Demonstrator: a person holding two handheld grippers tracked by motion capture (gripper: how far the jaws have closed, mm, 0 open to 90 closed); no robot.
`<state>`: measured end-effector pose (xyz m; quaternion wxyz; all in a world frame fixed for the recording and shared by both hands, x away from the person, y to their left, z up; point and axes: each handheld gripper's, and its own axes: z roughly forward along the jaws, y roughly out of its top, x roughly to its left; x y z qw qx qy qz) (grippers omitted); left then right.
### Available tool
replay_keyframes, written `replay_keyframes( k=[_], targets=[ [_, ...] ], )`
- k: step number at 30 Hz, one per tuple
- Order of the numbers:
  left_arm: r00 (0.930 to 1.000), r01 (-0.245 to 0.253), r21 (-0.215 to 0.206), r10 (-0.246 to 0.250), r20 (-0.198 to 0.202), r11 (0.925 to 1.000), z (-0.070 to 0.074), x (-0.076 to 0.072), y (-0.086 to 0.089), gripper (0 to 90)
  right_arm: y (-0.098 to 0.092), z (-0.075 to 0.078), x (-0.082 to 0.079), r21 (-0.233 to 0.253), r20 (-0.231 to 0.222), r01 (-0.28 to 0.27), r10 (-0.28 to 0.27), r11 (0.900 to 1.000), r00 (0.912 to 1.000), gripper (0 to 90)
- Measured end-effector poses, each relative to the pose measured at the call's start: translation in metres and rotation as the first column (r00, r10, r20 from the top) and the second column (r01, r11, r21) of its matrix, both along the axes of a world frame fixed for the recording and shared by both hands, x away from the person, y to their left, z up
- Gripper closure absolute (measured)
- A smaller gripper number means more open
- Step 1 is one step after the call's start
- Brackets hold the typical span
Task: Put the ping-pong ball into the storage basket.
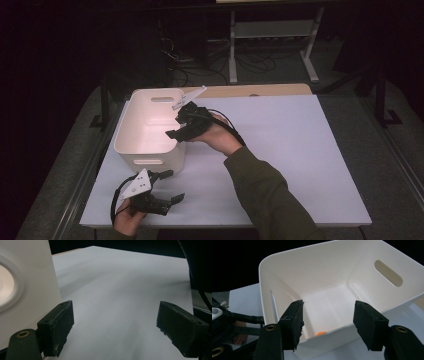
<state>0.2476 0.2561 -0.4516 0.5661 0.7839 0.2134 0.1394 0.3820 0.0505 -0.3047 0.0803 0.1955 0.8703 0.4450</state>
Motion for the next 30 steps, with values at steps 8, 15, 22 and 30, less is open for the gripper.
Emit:
replay_keyframes(
  k=[8,15,22,30],
  targets=[
    [1.0,0.0,0.006,0.0,0.001,1.0,0.0,0.0,0.0,14.0,-0.015,-0.004,0.002,0.012,-0.003,0.02,-0.02,1.0,0.9998,34.5],
    [1.0,-0.004,0.005,0.004,-0.008,1.0,0.0,0.001,0.0,14.0,-0.025,-0.009,0.002,0.018,-0.009,0.032,-0.032,0.999,0.9995,28.9],
    [0.9999,-0.003,0.011,0.003,-0.011,0.9999,0.0,0.001,-0.001,14.0,-0.035,-0.015,0.002,0.018,0.004,0.053,-0.053,0.998,0.9986,21.5],
    [1.0,-0.002,0.004,0.002,-0.008,1.0,0.0,0.001,0.0,14.1,-0.045,-0.028,0.003,0.024,-0.004,0.107,-0.107,0.994,0.9942,13.5]
  ],
)
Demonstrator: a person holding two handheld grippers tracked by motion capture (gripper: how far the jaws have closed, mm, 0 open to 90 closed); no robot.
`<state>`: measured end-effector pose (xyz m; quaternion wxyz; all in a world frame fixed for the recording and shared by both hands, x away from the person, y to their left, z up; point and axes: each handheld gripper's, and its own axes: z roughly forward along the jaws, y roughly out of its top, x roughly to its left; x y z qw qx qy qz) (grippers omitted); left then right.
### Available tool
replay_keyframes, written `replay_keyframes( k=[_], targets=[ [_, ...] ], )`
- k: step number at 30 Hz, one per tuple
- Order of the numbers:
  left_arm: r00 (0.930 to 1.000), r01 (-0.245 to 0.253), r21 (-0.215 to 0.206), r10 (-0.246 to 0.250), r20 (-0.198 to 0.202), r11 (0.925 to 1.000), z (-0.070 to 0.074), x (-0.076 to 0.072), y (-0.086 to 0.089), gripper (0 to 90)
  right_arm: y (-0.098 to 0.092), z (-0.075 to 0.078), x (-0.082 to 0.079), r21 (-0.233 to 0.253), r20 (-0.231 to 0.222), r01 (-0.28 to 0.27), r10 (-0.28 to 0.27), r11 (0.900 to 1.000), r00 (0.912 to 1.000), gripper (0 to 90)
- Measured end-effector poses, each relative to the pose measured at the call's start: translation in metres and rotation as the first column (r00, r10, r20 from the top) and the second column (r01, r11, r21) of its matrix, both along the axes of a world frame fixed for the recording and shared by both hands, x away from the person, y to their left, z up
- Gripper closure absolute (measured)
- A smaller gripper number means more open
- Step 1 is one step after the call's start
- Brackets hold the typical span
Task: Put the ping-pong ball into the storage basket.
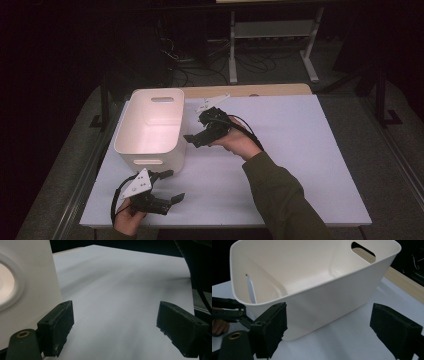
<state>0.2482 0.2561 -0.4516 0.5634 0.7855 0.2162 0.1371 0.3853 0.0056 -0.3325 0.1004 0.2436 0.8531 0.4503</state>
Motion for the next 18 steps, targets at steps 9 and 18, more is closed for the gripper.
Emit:
replay_keyframes(
  k=[9,18],
  targets=[
    [1.0,0.001,0.001,-0.001,0.003,1.0,0.0,0.0,0.0,14.1,-0.012,-0.01,0.0,0.003,0.008,0.058,-0.058,0.998,0.9983,9.7],
    [1.0,0.002,-0.002,-0.002,0.007,1.0,0.0,0.0,0.0,14.1,-0.028,-0.02,-0.002,0.005,0.005,0.088,-0.088,0.996,0.9961,7.1]
  ],
)
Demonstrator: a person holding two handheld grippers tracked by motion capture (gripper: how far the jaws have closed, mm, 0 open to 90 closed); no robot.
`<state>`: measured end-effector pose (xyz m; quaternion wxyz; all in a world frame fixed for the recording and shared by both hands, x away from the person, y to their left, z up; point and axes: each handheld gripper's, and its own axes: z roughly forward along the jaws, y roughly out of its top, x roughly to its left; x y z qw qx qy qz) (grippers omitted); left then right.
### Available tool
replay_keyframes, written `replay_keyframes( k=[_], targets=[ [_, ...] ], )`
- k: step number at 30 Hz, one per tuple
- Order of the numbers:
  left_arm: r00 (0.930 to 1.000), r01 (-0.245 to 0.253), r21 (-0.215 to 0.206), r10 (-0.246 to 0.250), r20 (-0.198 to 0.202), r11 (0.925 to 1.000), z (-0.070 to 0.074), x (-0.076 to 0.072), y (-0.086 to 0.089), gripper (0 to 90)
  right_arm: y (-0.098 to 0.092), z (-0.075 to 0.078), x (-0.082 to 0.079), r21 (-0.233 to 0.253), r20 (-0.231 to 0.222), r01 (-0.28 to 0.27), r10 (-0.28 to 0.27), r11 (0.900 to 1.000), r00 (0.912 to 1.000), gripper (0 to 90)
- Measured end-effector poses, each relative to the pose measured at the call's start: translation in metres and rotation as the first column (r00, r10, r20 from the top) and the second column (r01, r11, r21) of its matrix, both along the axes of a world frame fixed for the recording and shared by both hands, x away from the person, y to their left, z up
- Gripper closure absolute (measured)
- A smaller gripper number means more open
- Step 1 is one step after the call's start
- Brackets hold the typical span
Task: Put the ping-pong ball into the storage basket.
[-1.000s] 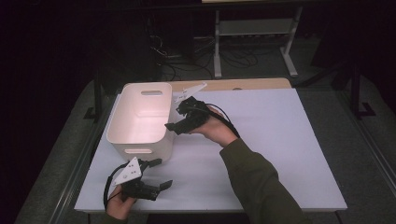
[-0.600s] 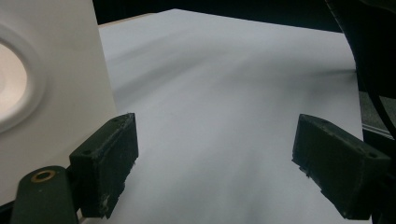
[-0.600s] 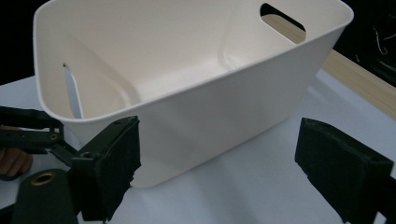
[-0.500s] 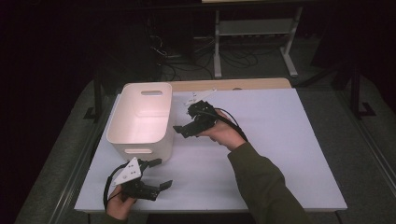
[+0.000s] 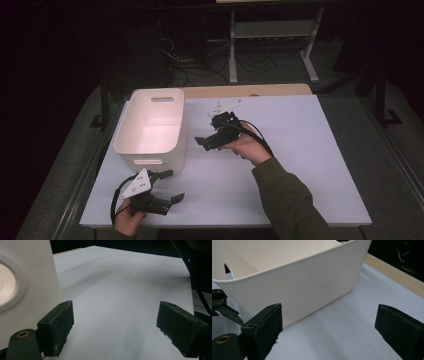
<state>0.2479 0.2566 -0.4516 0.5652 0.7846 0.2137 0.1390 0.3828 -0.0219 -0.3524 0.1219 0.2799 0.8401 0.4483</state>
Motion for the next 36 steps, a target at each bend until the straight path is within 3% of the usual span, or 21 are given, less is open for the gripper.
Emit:
replay_keyframes(
  k=[21,36],
  targets=[
    [0.9999,-0.006,0.0,0.006,-0.009,1.0,0.0,0.001,-0.001,14.1,-0.039,-0.036,-0.017,0.013,-0.015,0.079,-0.079,0.997,0.9968,4.8],
    [1.0,-0.006,0.0,0.006,-0.007,1.0,0.0,0.0,-0.001,14.0,-0.066,-0.049,-0.025,0.024,-0.023,0.129,-0.128,0.991,0.9915,0.0]
  ],
)
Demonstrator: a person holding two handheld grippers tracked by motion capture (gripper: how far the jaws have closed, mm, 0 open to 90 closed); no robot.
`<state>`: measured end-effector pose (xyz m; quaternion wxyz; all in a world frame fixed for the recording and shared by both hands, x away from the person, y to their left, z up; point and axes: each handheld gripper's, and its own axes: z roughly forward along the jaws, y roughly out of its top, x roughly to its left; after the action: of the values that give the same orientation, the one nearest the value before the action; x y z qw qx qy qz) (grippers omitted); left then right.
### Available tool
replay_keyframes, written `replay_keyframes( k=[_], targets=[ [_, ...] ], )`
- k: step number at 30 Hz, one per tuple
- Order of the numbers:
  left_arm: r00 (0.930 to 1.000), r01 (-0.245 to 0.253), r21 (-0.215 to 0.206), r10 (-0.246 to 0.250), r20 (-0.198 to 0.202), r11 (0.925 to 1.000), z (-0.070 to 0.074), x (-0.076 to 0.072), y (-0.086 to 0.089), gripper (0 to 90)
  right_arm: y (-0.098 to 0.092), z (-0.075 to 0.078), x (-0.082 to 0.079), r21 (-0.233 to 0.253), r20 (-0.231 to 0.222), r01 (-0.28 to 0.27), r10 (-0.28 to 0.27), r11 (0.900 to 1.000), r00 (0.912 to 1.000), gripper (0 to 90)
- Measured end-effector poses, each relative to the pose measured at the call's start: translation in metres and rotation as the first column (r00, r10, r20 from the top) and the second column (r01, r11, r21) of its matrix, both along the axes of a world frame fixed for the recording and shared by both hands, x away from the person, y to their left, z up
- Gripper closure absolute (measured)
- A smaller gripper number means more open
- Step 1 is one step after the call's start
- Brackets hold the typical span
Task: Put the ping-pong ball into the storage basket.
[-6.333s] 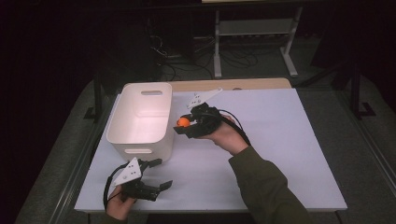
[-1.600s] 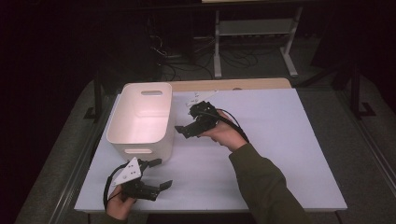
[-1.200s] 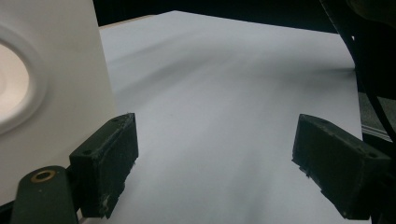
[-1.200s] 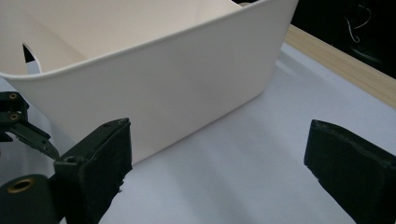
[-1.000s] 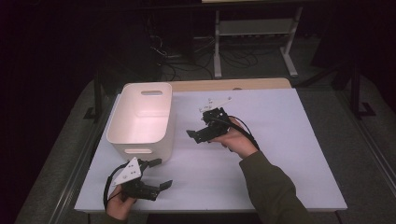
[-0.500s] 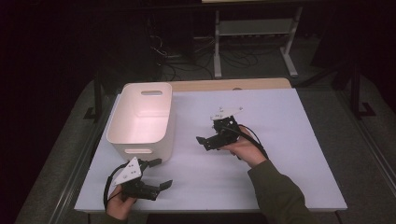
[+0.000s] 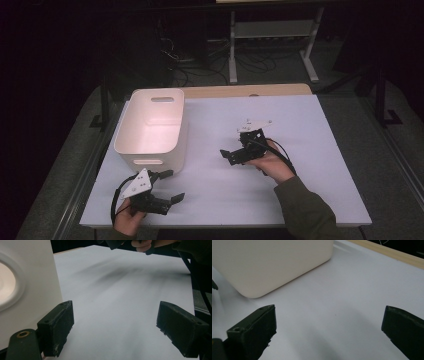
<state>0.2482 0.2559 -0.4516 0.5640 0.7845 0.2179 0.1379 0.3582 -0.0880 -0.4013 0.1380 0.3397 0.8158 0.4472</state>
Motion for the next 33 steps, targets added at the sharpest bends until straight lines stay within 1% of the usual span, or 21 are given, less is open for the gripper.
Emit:
replay_keyframes(
  k=[2,7,14,17,22,25,30,33],
  targets=[
    [1.0,0.0,0.0,0.0,0.0,1.0,0.0,0.0,0.0,14.1,-0.003,-0.001,-0.001,-0.003,0.006,0.003,-0.003,1.0,1.0,0.0],
    [1.0,0.0,0.003,0.0,-0.001,1.0,0.0,0.0,0.0,14.1,-0.014,-0.005,-0.006,-0.009,-0.001,0.024,-0.024,1.0,0.9997,0.0],
    [1.0,-0.001,0.002,0.001,-0.001,1.0,0.0,0.0,0.0,14.1,-0.03,-0.009,-0.013,-0.006,-0.007,0.055,-0.055,0.998,0.9985,0.0],
    [1.0,-0.002,0.003,0.002,-0.002,1.0,0.0,0.0,0.0,14.0,-0.035,-0.011,-0.017,-0.009,-0.003,0.057,-0.058,0.998,0.9983,0.0],
    [1.0,-0.001,0.003,0.001,0.0,1.0,0.0,0.0,0.0,14.0,-0.042,-0.012,-0.023,0.004,-0.003,0.074,-0.074,0.997,0.9973,0.0],
    [1.0,0.0,0.005,0.0,0.001,1.0,0.0,0.0,0.0,14.0,-0.046,-0.014,-0.027,-0.002,-0.001,0.077,-0.077,0.997,0.997,0.0],
    [1.0,-0.002,0.007,0.002,-0.003,1.0,0.0,0.0,-0.001,14.0,-0.054,-0.016,-0.034,0.01,0.008,0.085,-0.085,0.996,0.9964,0.0],
    [1.0,0.0,0.006,0.0,0.0,1.0,0.0,0.0,-0.001,14.1,-0.06,-0.018,-0.038,0.025,0.013,0.1,-0.1,0.995,0.9949,0.0]
  ],
)
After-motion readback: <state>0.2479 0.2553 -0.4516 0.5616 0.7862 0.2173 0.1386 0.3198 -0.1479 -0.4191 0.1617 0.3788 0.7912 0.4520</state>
